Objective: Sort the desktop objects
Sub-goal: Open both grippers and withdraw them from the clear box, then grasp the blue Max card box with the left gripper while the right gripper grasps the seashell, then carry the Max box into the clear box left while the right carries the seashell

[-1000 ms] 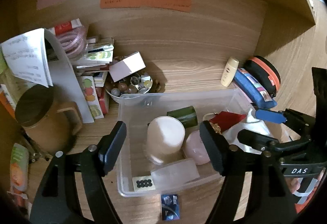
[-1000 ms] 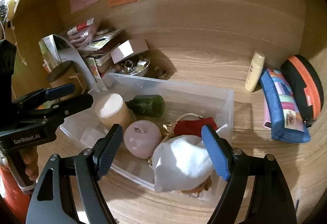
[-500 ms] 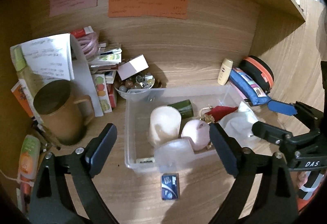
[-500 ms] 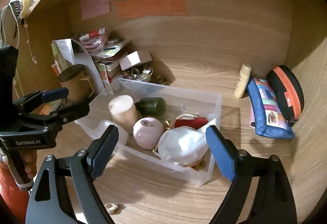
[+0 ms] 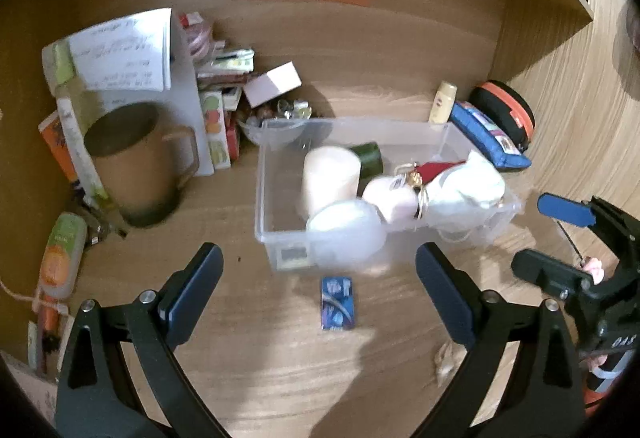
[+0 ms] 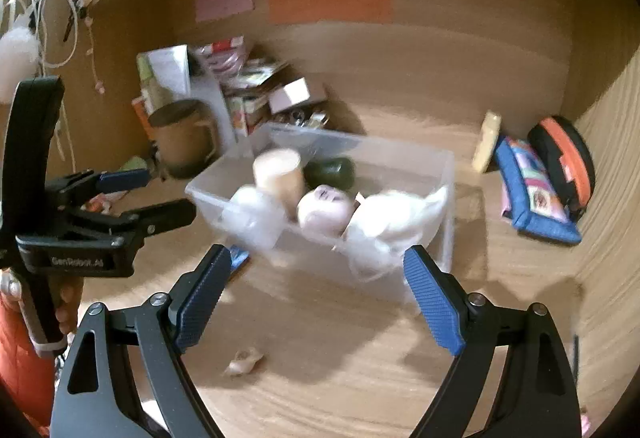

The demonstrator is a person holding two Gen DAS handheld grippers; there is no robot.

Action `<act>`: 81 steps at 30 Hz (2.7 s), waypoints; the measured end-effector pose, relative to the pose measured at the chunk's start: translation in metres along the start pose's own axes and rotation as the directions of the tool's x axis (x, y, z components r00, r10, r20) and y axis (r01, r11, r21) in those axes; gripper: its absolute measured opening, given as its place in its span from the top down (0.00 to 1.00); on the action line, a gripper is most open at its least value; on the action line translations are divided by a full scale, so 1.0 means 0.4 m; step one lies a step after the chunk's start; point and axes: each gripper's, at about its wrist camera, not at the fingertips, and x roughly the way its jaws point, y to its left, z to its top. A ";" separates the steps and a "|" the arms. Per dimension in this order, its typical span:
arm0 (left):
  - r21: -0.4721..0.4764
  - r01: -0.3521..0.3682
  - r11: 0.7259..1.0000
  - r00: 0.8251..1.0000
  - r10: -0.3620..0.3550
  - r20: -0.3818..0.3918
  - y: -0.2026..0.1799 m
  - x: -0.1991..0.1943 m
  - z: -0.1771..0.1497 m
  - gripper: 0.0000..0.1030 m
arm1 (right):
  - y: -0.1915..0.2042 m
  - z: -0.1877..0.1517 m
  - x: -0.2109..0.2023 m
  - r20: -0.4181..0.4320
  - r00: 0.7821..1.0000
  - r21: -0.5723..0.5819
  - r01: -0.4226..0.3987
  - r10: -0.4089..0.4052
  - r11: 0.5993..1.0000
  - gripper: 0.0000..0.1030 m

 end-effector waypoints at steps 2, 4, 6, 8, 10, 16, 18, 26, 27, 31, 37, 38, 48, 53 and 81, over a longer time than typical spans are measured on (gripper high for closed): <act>-0.007 0.000 1.000 1.000 0.000 -0.013 0.005 0.001 -0.019 0.05 | 0.014 -0.022 0.005 -0.015 1.000 -0.005 -0.008 0.008 1.000 0.16; -0.016 -0.002 1.000 0.999 0.002 -0.033 0.009 0.005 -0.039 0.05 | 0.024 -0.041 0.009 -0.027 1.000 -0.010 -0.011 0.011 1.000 0.16; -0.019 -0.003 1.000 0.999 0.002 -0.045 0.011 0.008 -0.055 0.05 | 0.037 -0.067 0.017 -0.043 0.999 -0.018 -0.009 0.008 1.000 0.16; -0.021 -0.005 1.000 0.998 0.004 -0.059 0.014 0.010 -0.075 0.05 | 0.046 -0.084 0.023 -0.056 0.998 -0.020 -0.016 0.015 1.000 0.16; -0.025 -0.006 1.000 0.998 0.004 -0.070 0.014 0.013 -0.091 0.05 | 0.054 -0.105 0.033 -0.071 0.997 -0.016 -0.027 0.026 1.000 0.16; -0.036 -0.009 0.999 0.993 0.005 -0.116 0.017 0.035 -0.130 0.05 | 0.086 -0.165 0.071 -0.121 0.992 -0.029 -0.046 0.043 0.998 0.16; -0.042 -0.010 0.999 0.992 0.004 -0.129 0.019 0.044 -0.141 0.05 | 0.094 -0.182 0.079 -0.121 0.992 -0.034 -0.045 0.041 0.998 0.18; -0.071 -0.027 0.997 0.991 0.018 -0.133 0.027 0.065 -0.159 0.05 | 0.108 -0.212 0.103 -0.136 0.990 -0.036 -0.055 0.050 0.998 0.39; -0.068 -0.034 0.997 0.992 0.025 -0.127 0.026 0.065 -0.157 0.05 | 0.107 -0.213 0.104 -0.138 0.989 -0.036 -0.056 0.051 0.998 0.42; -0.035 -0.050 0.998 0.993 0.045 -0.109 0.012 0.070 -0.146 0.05 | 0.106 -0.218 0.113 -0.147 0.987 -0.033 -0.066 0.061 0.997 0.59; 0.012 -0.058 0.998 0.994 0.058 -0.095 -0.009 0.083 -0.129 0.06 | 0.111 -0.224 0.114 -0.133 0.989 -0.049 -0.064 0.057 0.997 0.69; 0.019 -0.058 0.998 0.994 0.060 -0.096 -0.012 0.087 -0.126 0.08 | 0.113 -0.225 0.114 -0.131 0.990 -0.055 -0.063 0.056 0.996 0.72; 0.037 -0.063 0.997 0.984 0.068 -0.163 -0.020 0.160 -0.110 0.30 | 0.095 -0.220 0.117 -0.124 0.989 -0.028 -0.087 0.083 0.996 0.85; 0.055 -0.062 0.997 0.982 0.071 -0.176 -0.033 0.181 -0.114 0.31 | 0.064 -0.209 0.111 -0.113 0.988 0.014 -0.100 0.101 0.995 0.85; 0.059 -0.075 0.995 0.989 0.082 -0.125 -0.047 0.169 -0.093 0.74 | -0.027 -0.126 0.077 -0.030 0.994 0.090 -0.106 0.109 0.990 0.85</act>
